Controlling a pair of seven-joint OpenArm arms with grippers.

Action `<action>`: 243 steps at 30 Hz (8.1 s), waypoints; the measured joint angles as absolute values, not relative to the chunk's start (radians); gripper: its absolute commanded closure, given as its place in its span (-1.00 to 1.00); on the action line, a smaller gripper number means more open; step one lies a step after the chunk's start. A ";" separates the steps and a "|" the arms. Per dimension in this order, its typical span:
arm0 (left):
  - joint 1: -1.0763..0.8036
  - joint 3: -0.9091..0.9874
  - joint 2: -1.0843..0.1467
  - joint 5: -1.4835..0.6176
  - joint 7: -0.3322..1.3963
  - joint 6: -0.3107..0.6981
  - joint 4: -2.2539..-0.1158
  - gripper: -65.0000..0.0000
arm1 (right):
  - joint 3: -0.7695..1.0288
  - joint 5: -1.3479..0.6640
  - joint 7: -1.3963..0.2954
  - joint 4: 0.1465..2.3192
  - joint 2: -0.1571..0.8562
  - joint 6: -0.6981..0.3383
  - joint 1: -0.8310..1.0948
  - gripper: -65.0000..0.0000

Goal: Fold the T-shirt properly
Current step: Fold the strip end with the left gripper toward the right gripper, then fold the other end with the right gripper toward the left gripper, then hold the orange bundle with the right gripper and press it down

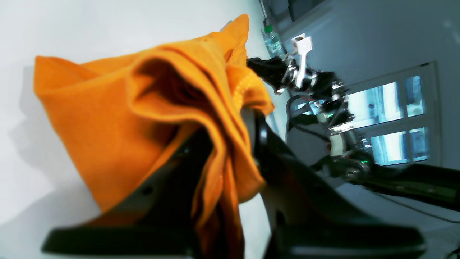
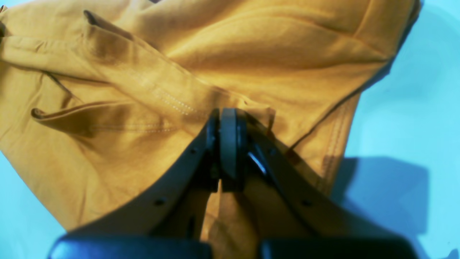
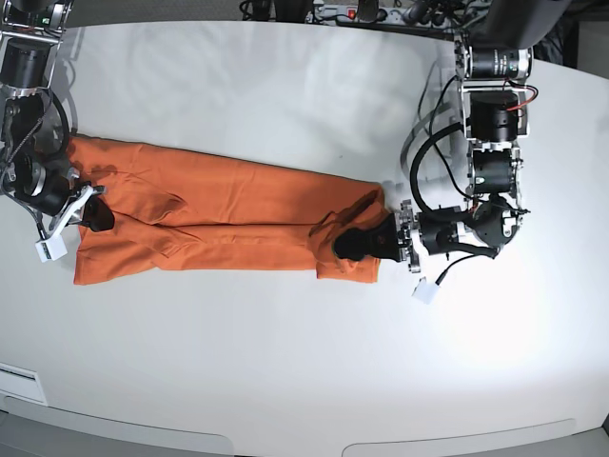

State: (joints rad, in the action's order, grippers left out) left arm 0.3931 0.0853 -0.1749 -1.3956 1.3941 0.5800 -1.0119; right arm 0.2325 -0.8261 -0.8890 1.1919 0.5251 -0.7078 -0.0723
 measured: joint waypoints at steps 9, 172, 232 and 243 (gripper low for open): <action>0.391 0.084 -0.055 -1.362 1.366 0.607 -1.012 1.00 | 0.233 -0.826 -0.889 1.192 0.525 -0.708 -0.072 1.00; 0.543 -0.007 -0.211 -0.942 1.328 0.606 -1.014 1.00 | 0.079 -1.220 -1.351 1.952 0.329 -0.696 0.023 -0.14; 0.543 -0.007 -0.213 -0.981 1.340 0.606 -1.013 1.00 | -0.025 -0.813 -0.912 1.957 0.291 -0.696 0.007 1.00; 0.531 -0.007 -0.213 -0.981 1.343 0.606 -1.014 1.00 | -0.104 -0.673 -0.880 1.956 0.196 -0.696 -0.098 1.00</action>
